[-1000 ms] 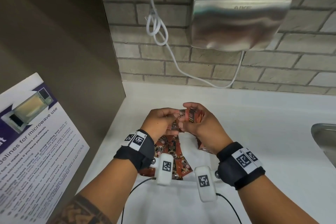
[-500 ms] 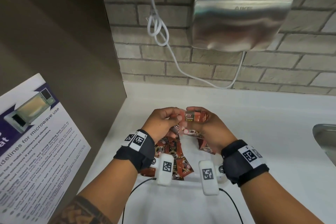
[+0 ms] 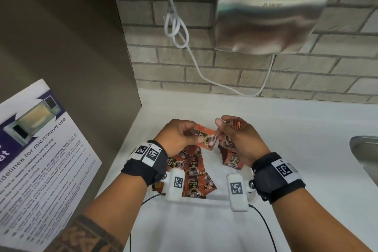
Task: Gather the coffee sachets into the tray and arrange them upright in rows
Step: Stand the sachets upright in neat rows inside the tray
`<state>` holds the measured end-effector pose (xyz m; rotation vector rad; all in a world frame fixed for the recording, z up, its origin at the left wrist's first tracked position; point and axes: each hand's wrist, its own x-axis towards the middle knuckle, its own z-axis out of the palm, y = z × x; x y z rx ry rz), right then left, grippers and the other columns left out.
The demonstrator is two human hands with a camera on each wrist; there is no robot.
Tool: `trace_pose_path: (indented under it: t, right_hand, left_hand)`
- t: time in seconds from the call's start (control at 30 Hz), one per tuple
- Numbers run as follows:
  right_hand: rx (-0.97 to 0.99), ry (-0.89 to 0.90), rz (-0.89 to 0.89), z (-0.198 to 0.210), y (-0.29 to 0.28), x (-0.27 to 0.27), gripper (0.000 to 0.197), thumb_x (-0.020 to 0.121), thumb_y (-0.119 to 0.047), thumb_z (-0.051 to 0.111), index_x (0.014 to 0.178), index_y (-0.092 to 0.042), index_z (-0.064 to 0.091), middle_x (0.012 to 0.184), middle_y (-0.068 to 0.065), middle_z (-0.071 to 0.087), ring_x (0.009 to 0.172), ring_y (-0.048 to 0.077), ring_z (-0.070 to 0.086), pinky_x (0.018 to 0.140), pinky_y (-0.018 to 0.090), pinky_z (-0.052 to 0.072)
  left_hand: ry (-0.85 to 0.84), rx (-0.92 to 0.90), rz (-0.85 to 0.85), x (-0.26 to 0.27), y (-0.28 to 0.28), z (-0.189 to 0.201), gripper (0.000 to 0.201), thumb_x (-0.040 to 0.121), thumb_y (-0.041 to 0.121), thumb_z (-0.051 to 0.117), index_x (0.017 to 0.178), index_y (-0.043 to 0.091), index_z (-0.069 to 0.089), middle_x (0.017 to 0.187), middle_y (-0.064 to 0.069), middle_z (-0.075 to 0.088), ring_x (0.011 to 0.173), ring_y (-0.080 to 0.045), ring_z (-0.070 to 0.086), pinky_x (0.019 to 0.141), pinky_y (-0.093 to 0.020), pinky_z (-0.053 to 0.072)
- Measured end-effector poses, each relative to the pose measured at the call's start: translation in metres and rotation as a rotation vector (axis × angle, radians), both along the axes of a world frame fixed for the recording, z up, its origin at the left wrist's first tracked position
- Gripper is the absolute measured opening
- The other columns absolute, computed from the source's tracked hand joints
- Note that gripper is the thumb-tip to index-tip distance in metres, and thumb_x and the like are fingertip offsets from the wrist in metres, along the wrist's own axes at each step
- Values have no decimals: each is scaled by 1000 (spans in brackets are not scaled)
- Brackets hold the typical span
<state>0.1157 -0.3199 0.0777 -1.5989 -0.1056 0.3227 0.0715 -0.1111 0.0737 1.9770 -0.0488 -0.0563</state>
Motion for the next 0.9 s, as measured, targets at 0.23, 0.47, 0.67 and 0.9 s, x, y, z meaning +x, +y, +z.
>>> trace_pose_path:
  t: [0.23, 0.47, 0.67, 0.9]
  right_hand:
    - [-89, 58, 446, 5, 7, -7, 48, 75, -28, 85, 117, -10, 70, 112, 11, 74, 108, 25, 70, 100, 40, 53]
    - [68, 166, 373, 9, -1, -4, 31, 84, 9, 66, 115, 3, 68, 114, 30, 69, 108, 40, 67, 99, 47, 52]
    - [207, 202, 311, 10, 13, -11, 21, 86, 12, 54, 98, 0, 65, 91, 20, 68, 90, 27, 70, 66, 35, 55]
    - [340, 265, 265, 6, 16, -12, 21, 88, 14, 50, 95, 0, 65, 91, 21, 68, 92, 30, 70, 75, 36, 57]
  left_hand:
    - [-109, 301, -122, -3, -20, 17, 23, 88, 8, 67, 105, 24, 68, 95, 9, 70, 82, -6, 64, 76, -26, 53]
    - [-219, 281, -78, -6, -23, 18, 66, 88, 10, 68, 140, 38, 39, 135, 9, 46, 114, -11, 55, 90, -23, 46]
    - [-367, 591, -266, -5, -43, 15, 98, 77, 29, 82, 151, 48, 22, 159, 10, 24, 136, -10, 41, 115, -42, 29]
    - [-403, 479, -298, 0, -43, 9, 79, 73, 16, 77, 143, 38, 45, 138, 9, 50, 115, -13, 57, 90, -40, 54]
